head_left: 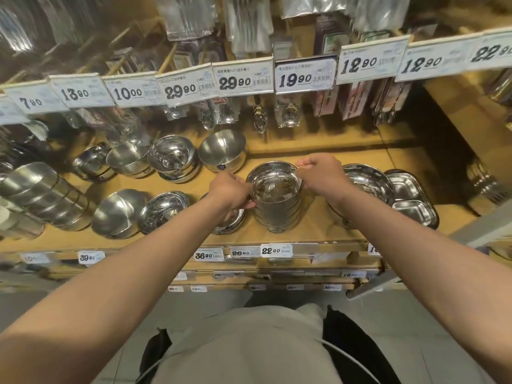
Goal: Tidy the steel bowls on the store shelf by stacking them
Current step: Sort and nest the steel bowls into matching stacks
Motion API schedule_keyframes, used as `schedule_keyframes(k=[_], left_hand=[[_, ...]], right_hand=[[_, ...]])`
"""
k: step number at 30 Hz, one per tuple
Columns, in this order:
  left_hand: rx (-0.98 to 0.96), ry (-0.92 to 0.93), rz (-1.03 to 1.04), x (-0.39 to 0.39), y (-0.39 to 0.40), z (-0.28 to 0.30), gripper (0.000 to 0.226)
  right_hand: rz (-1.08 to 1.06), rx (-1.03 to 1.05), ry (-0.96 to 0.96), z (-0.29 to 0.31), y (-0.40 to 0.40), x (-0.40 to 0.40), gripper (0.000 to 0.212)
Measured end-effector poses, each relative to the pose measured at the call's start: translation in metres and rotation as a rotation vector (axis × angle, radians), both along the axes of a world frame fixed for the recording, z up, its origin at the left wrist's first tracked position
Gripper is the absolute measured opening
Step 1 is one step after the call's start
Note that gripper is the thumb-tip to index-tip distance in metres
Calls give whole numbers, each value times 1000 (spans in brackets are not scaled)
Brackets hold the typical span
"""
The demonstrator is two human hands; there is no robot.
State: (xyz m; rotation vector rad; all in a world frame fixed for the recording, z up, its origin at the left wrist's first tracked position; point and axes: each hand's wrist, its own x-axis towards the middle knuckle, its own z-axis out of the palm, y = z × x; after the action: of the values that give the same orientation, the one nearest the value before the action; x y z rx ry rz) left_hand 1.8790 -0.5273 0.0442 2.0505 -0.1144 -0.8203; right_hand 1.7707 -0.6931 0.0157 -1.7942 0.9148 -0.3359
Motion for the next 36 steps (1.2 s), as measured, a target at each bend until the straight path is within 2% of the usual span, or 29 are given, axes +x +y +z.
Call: schedule_keyframes(k=[6,10,14,17,19,23,26,28,30,33,36], left_hand=[[-3,18,-23,2,1,-3,6],[-7,18,-31,5,4,-2,9],[-35,21,-27,7,8,-3,17],[-71,2,-37,8,6,-10,17],[-94,-31,-69,8,5,-15,11],[-65,-165,-120,12,1,-25,12],[-9,-260,-145,15,1,-28,18],[-12,-289,-158,14,1,-27,14],[-28,-289,-143,14,-1,-27,22],[-44,-290,-146,14,-2,-27,7],[-43,-295,-159,14,-1,-28,14]], right_hand=[[8,3,-2,-8,-3,0,12],[9,31,9,-11,1,-3,37],[-7,89,16,-15,5,-8,27],[-3,108,23,-18,8,-13,35],[-44,74,12,-19,10,-13,35],[-57,28,-24,-22,11,-11,18],[-73,44,-49,-26,13,-10,20],[-88,64,-52,-29,13,-9,23],[-99,56,-42,-29,14,-9,27],[-107,28,-28,-28,15,-11,25],[-98,2,-20,-26,18,-11,30]])
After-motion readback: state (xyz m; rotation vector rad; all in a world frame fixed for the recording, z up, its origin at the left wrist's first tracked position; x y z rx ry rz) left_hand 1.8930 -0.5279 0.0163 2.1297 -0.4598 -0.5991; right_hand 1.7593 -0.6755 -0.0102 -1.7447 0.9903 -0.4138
